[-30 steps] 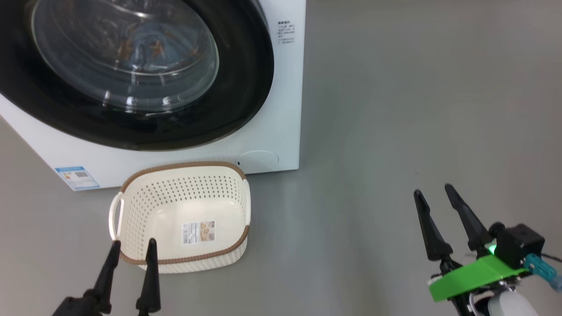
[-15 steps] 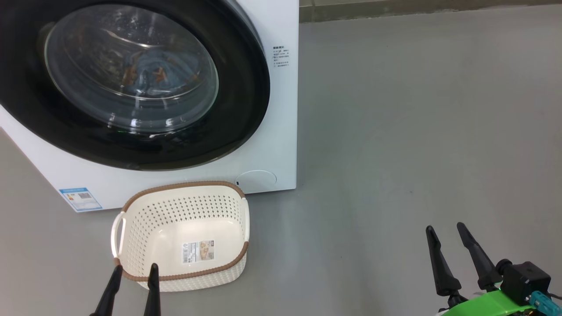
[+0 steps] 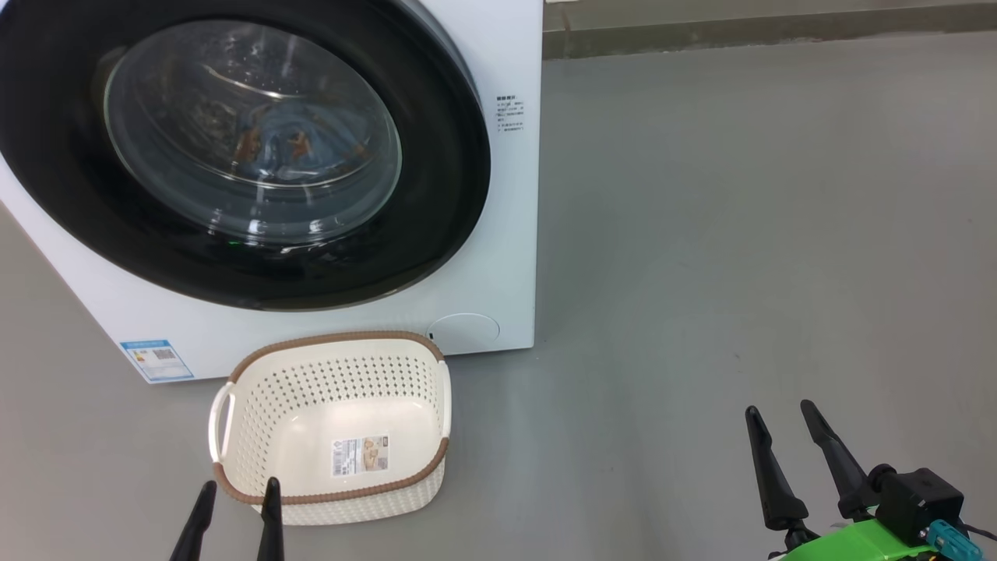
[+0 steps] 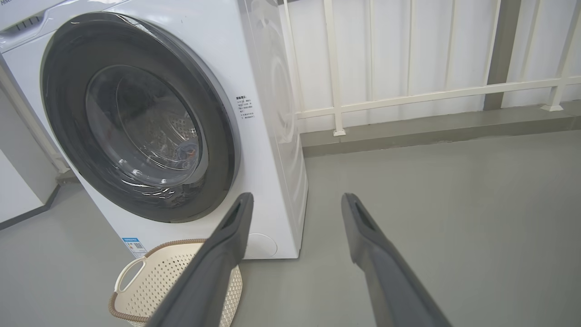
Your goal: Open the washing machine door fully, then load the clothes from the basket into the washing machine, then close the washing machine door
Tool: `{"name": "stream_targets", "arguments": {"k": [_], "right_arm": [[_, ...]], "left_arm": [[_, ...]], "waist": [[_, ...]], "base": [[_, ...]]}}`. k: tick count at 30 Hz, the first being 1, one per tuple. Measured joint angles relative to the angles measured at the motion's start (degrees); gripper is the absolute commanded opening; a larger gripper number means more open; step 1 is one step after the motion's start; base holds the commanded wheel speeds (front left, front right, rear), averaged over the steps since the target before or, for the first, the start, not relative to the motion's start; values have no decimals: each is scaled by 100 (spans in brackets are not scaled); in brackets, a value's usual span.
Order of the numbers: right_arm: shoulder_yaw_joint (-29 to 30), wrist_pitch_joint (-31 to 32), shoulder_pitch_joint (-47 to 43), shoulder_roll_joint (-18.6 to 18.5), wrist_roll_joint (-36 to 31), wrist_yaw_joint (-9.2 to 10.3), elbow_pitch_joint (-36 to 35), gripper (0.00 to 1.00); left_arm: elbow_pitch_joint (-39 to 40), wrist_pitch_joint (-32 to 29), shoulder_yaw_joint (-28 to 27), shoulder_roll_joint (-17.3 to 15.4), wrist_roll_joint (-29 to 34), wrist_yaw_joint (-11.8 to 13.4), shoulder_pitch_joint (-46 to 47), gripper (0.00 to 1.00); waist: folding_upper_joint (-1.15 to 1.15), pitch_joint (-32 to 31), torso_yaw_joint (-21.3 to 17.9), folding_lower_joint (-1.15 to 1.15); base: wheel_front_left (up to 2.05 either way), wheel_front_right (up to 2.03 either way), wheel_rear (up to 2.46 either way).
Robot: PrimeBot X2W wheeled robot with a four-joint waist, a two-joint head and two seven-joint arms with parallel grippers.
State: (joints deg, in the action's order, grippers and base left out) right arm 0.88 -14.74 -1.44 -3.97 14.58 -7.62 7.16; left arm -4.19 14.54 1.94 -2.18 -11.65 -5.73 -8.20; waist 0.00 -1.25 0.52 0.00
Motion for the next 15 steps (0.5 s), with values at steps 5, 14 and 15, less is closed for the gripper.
{"name": "stream_targets", "arguments": {"k": [5,14,15], "right_arm": [[9,0,-1,3,-16,0,9,100],[-3,2,-13,30,-14,-1,315,0],[-4,5,-24,35,-12,-1,385,0]], "left_arm": [[0,0,-20,0,25,0,-19,100],[-259,-35,13,76,46,-7,-110,0],[-325,-40,20,92,43,-7,-115,0]], "waist": [[0,-49,21,0],[0,-63,24,0],[0,-63,24,0]], "base": [[0,0,0],[0,0,0],[0,0,0]]}}
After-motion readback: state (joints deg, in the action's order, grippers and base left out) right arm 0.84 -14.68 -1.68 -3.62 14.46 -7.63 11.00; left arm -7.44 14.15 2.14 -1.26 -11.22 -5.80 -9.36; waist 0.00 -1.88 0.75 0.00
